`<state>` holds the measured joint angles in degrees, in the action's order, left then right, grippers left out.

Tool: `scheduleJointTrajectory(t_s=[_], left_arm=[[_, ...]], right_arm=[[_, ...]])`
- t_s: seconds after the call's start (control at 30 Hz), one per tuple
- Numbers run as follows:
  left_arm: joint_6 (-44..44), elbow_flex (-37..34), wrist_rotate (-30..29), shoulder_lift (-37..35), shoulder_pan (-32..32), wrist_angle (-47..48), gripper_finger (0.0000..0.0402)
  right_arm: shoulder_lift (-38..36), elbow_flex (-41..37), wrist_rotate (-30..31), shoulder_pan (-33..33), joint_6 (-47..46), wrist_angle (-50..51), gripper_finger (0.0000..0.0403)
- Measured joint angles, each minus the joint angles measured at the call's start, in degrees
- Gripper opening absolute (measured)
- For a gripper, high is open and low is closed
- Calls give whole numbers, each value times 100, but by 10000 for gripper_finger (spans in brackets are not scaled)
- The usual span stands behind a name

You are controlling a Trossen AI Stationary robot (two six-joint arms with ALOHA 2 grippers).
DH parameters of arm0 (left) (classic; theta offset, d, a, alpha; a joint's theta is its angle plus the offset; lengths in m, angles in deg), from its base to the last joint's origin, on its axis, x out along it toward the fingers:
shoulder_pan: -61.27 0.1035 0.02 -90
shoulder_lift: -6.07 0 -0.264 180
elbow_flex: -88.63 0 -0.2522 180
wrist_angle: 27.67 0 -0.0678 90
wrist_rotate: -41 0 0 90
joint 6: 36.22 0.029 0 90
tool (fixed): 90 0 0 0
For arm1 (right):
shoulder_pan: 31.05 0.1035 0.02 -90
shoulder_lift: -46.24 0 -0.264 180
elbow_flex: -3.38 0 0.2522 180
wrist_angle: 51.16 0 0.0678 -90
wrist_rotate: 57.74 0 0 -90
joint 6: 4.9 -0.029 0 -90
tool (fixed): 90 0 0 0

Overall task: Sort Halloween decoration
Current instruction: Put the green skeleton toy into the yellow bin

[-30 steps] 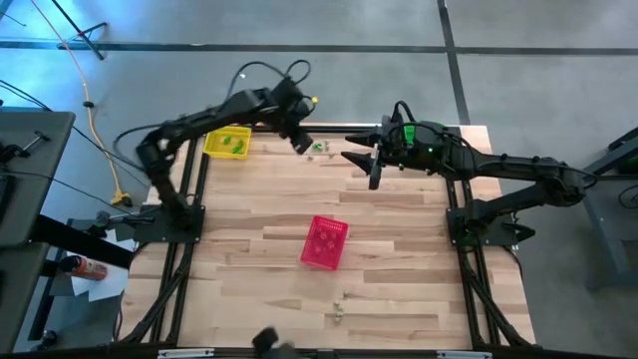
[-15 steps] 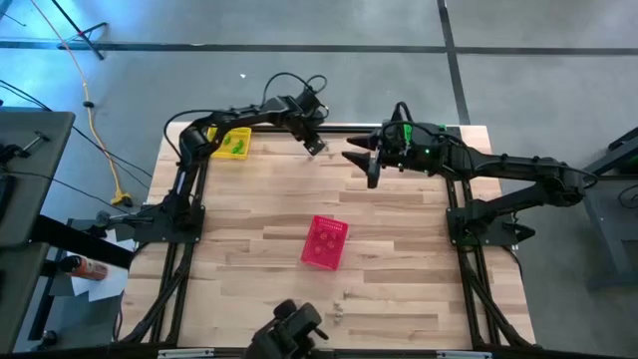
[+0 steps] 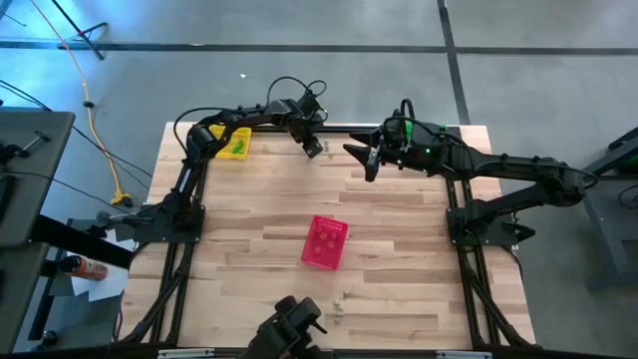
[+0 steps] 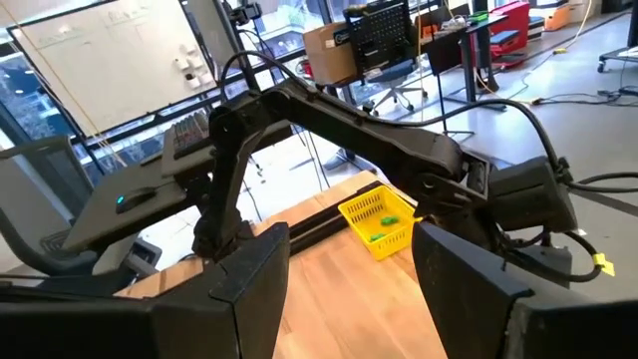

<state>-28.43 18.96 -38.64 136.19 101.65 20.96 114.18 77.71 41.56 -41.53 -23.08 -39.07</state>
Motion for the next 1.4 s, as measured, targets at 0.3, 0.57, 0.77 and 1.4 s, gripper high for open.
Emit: scheduleJointTrajectory(t_s=[0.3, 0.57, 0.77, 1.4], left_arm=[[407, 45, 111, 25, -12, -56, 85], [645, 52, 27, 25, -52, -30, 9], [732, 52, 50, 21, -55, -16, 5], [630, 23, 89, -651, -62, -16, 1]], right_arm=[[0, 0, 58, 0, 12, -77, 209], [0, 0, 225, -4, 50, -75, 209], [0, 0, 223, -4, 63, -73, 209], [0, 0, 214, -4, 22, -73, 209]])
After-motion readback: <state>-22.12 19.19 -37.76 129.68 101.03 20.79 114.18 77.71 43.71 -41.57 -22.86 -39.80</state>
